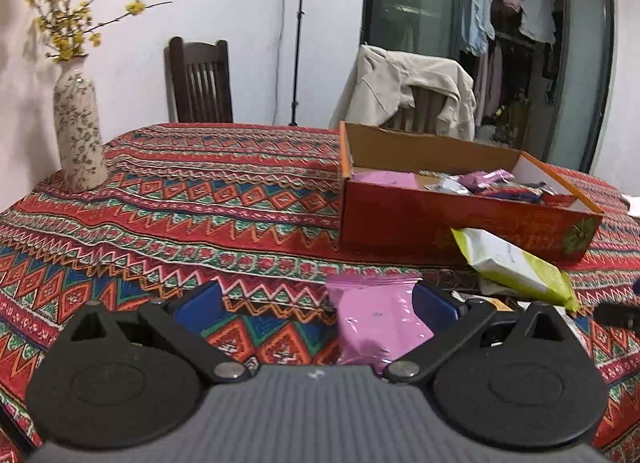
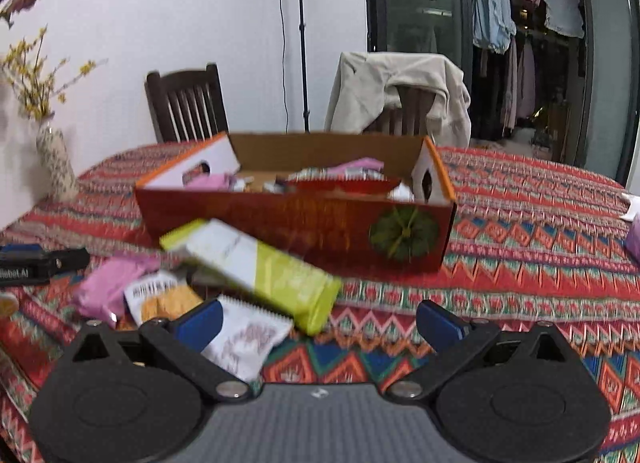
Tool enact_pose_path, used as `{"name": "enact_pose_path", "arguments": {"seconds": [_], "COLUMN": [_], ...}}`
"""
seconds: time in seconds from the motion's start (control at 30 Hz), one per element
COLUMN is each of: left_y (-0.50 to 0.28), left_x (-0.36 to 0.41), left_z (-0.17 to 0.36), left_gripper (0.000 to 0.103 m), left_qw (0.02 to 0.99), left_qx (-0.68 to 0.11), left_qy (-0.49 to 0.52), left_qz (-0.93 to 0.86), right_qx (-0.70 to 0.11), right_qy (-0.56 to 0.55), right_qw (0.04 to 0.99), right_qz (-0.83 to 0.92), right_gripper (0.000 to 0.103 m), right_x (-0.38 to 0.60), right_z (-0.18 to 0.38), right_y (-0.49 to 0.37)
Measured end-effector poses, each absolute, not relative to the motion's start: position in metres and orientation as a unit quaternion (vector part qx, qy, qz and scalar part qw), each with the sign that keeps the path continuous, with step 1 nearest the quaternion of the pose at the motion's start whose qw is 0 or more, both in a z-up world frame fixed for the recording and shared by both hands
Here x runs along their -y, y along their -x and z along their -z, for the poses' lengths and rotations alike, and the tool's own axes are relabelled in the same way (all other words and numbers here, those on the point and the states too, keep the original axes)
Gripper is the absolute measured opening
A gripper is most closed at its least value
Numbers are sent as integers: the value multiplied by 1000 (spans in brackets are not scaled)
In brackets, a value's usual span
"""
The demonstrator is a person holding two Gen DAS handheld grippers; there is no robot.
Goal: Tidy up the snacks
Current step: 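Move both open tools back to the snack pile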
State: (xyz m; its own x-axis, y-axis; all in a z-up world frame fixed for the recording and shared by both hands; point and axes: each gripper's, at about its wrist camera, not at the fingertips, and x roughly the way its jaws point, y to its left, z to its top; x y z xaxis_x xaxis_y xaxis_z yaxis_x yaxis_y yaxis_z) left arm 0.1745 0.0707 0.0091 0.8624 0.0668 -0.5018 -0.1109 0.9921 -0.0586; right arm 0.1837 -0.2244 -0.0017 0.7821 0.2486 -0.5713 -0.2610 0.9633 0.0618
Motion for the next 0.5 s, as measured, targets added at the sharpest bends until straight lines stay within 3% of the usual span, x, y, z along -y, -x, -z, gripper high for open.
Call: {"name": "enact_pose_path", "arguments": {"seconds": [0.5], "left_y": [-170], "left_x": [-78], "left_z": [-9], "left_gripper": [103], "left_qw": [967], "left_qx": [-242], "left_qy": [64], "left_qz": [-43], "right_qx": [-317], "right_qy": [12], "right_qw": [938], "right_qz": [-140], "right_gripper": [103], "right_x": [207], "right_z": [9], "right_y": [-182]}}
